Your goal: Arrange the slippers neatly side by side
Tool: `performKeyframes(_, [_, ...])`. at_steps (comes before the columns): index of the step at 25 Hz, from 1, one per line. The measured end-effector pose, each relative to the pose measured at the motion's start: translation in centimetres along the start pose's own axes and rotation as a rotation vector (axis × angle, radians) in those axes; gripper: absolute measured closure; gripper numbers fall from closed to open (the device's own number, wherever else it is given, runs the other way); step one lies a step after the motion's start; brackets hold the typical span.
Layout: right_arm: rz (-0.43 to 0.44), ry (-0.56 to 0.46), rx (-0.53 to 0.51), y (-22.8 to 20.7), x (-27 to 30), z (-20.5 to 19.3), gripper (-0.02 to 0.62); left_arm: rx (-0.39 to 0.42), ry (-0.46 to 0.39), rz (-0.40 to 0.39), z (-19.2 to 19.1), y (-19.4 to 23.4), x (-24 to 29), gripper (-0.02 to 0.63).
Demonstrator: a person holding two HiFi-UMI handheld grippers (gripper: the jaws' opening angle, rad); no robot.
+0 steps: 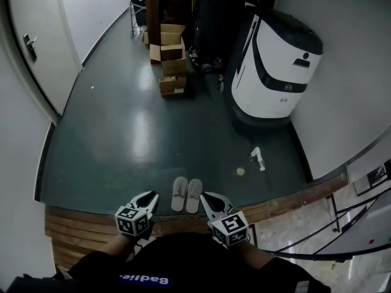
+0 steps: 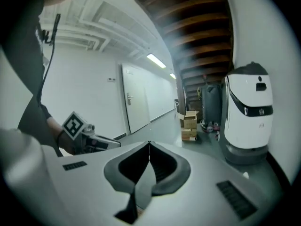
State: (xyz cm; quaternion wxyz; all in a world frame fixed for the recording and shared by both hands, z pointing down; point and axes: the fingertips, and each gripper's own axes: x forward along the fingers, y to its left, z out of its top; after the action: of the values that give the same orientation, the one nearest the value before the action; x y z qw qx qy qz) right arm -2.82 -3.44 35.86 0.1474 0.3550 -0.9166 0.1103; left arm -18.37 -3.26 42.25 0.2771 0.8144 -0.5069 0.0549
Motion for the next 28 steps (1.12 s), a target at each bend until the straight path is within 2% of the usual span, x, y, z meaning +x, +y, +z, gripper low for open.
performKeyframes(7, [0.025, -0.043, -0.060, 3.1, -0.2, 1.4, 0.597, 0.111, -0.045, -0.084, 3.8, -4.5, -2.5, 0.552])
performKeyframes(12, [0.021, -0.112, -0.123, 4.5, -1.8, 3.9, 0.597, 0.371, -0.120, -0.166, 6.6, -9.6, -4.7, 0.552])
performKeyframes(15, [0.018, -0.152, -0.135, 5.1, -2.6, 6.3, 0.598, 0.478, -0.197, -0.213, 8.9, -12.9, -6.3, 0.552])
performKeyframes(18, [0.022, -0.168, -0.111, 5.8, -3.6, 8.2, 0.598, 0.568, -0.239, -0.245, 10.1, -15.4, -7.5, 0.552])
performKeyframes(21, [0.022, -0.223, -0.140, 6.5, -4.2, 9.1, 0.597, 0.584, -0.269, -0.251, 10.2, -16.7, -7.9, 0.554])
performKeyframes(22, [0.011, -0.240, -0.163, 6.8, -4.2, 8.8, 0.597, 0.565, -0.271, -0.242, 9.7, -16.6, -7.8, 0.555])
performKeyframes(23, [-0.001, -0.248, -0.182, 7.2, -4.1, 8.2, 0.598, 0.540, -0.264, -0.232, 9.0, -16.3, -7.7, 0.603])
performKeyframes(26, [-0.011, -0.236, -0.166, 7.9, -4.2, 5.8, 0.598, 0.494, -0.234, -0.231, 7.2, -16.0, -7.3, 0.606])
performKeyframes(28, [-0.016, -0.241, -0.159, 7.7, -4.6, 5.8, 0.598, 0.493, -0.245, -0.228, 7.5, -15.9, -7.4, 0.606])
